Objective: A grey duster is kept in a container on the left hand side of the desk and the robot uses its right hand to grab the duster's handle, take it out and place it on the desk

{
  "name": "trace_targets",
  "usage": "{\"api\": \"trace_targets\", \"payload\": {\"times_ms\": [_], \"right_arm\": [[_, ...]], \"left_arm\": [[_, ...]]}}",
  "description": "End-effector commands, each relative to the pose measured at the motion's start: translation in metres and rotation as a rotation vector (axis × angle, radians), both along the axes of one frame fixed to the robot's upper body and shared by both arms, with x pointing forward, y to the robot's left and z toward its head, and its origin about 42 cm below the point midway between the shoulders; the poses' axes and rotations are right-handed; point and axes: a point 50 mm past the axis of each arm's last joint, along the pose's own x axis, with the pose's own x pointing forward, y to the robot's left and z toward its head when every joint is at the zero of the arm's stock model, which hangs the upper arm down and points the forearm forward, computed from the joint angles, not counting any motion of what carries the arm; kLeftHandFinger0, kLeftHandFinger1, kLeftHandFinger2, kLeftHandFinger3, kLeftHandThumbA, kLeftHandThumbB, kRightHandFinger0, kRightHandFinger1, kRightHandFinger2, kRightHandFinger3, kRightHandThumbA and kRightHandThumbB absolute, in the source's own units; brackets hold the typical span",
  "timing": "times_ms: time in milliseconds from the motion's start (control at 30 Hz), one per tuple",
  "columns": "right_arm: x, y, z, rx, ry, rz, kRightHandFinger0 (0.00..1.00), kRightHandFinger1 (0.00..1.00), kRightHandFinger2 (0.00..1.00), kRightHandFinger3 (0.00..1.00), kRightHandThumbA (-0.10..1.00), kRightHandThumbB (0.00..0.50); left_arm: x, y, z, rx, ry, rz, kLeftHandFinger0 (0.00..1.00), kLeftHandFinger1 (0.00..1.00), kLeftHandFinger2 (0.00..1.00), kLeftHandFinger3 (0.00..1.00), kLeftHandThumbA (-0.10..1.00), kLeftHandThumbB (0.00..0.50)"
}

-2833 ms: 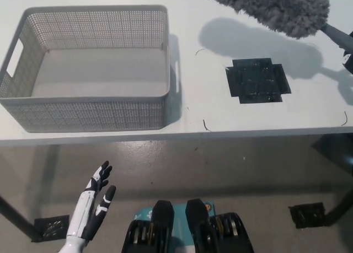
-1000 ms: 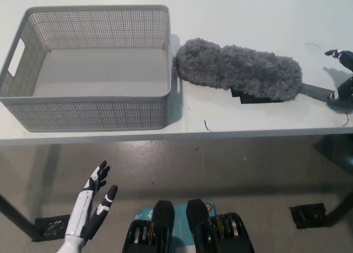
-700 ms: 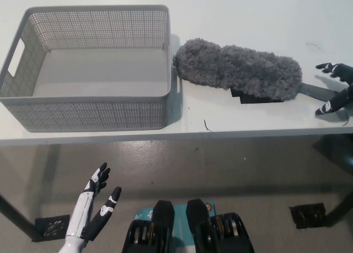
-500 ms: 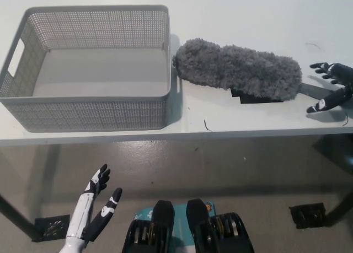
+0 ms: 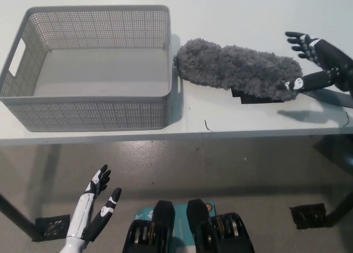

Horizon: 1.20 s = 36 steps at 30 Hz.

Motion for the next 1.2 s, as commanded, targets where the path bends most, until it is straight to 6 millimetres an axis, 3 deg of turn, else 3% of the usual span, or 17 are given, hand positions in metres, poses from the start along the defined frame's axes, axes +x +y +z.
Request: {"api": "trace_targets", "payload": {"times_ms": [0, 167, 200, 233, 300, 333, 433, 533, 567, 600, 667, 700, 733, 767, 900, 933, 1167], "right_arm": [[-0.272, 0.066, 0.185, 0.374, -1.456, 0.304, 1.0, 1.0, 1.0, 1.0, 1.0, 0.359], [-0.287, 0.111, 0.155, 0.478, -1.566, 0.258, 1.0, 1.0, 1.0, 1.0, 1.0, 0.424], [-0.293, 0.125, 0.153, 0.467, -1.641, 0.132, 1.0, 1.0, 1.0, 1.0, 1.0, 0.312], [-0.299, 0.14, 0.148, 0.466, -1.648, 0.006, 1.0, 1.0, 1.0, 1.0, 0.79, 0.012], [-0.304, 0.135, 0.135, 0.577, -1.593, 0.266, 1.0, 1.0, 1.0, 1.0, 0.75, 0.0], [-0.303, 0.124, 0.129, 0.653, -1.522, 0.41, 1.0, 1.0, 1.0, 1.0, 1.0, 0.083], [-0.31, 0.104, 0.109, 0.707, -1.477, 0.46, 1.0, 1.0, 1.0, 1.0, 0.95, 0.178], [-0.345, 0.078, 0.046, 0.703, -1.196, 0.389, 1.0, 1.0, 1.0, 1.0, 1.0, 0.03], [-0.345, 0.071, 0.044, 0.57, -1.243, 0.235, 1.0, 1.0, 1.0, 1.0, 0.7, 0.06], [-0.351, 0.065, 0.037, 0.527, -1.209, 0.175, 1.0, 1.0, 1.0, 1.0, 0.78, 0.1], [-0.375, 0.055, 0.01, 0.598, -0.92, 0.154, 1.0, 1.0, 1.0, 1.0, 0.81, 0.411], [-0.371, 0.059, 0.009, 0.605, -0.893, 0.119, 1.0, 1.0, 1.0, 1.0, 0.79, 0.446], [-0.353, 0.067, 0.017, 0.551, -1.006, 0.168, 1.0, 1.0, 1.0, 1.0, 0.94, 0.352], [-0.331, 0.069, 0.008, 0.5, -1.002, 0.17, 1.0, 1.0, 1.0, 1.0, 1.0, 0.493], [-0.303, 0.067, -0.049, 0.349, -0.812, 0.018, 1.0, 1.0, 1.0, 1.0, 1.0, 0.383], [-0.299, 0.067, -0.062, 0.345, -0.761, -0.005, 1.0, 1.0, 1.0, 1.0, 1.0, 0.273], [-0.264, 0.063, -0.151, 0.265, -0.503, -0.213, 1.0, 1.0, 1.0, 1.0, 1.0, 0.311]], "left_arm": [[0.012, -0.003, 0.022, 0.005, -0.135, -0.007, 1.0, 0.97, 1.0, 1.0, 0.86, 0.0], [0.014, -0.004, 0.022, 0.004, -0.144, -0.015, 1.0, 0.97, 1.0, 1.0, 0.88, 0.002], [0.015, -0.005, 0.023, 0.003, -0.142, -0.016, 1.0, 0.97, 1.0, 1.0, 0.89, 0.01], [0.016, -0.005, 0.023, 0.006, -0.143, -0.017, 1.0, 0.97, 1.0, 1.0, 0.9, 0.007], [0.017, -0.005, 0.023, 0.007, -0.139, -0.019, 1.0, 0.99, 1.0, 1.0, 0.93, 0.007], [0.017, -0.005, 0.024, 0.007, -0.138, -0.02, 1.0, 1.0, 1.0, 1.0, 0.94, 0.011], [0.021, -0.005, 0.025, 0.004, -0.136, -0.021, 1.0, 1.0, 1.0, 1.0, 0.94, 0.013], [0.021, -0.005, 0.023, 0.01, -0.138, -0.022, 1.0, 1.0, 1.0, 1.0, 0.95, 0.012], [0.021, -0.005, 0.023, 0.011, -0.141, -0.026, 1.0, 1.0, 1.0, 1.0, 0.95, 0.002], [0.021, -0.006, 0.023, 0.014, -0.146, -0.031, 1.0, 1.0, 1.0, 1.0, 0.95, 0.0], [0.023, -0.006, 0.023, 0.012, -0.153, -0.033, 1.0, 1.0, 1.0, 1.0, 0.94, 0.005], [0.023, -0.006, 0.023, 0.009, -0.152, -0.032, 1.0, 1.0, 1.0, 1.0, 0.94, 0.005], [0.023, -0.007, 0.022, 0.007, -0.153, -0.032, 1.0, 1.0, 1.0, 1.0, 0.94, 0.009], [0.023, -0.008, 0.022, 0.002, -0.149, -0.031, 1.0, 1.0, 1.0, 1.0, 0.95, 0.018], [0.02, -0.01, 0.02, 0.003, -0.148, -0.028, 1.0, 1.0, 1.0, 1.0, 0.96, 0.019], [0.02, -0.01, 0.02, 0.003, -0.148, -0.027, 1.0, 1.0, 1.0, 1.0, 0.96, 0.019], [0.014, -0.011, 0.016, -0.005, -0.135, -0.028, 1.0, 1.0, 1.0, 1.0, 0.97, 0.021]]}}
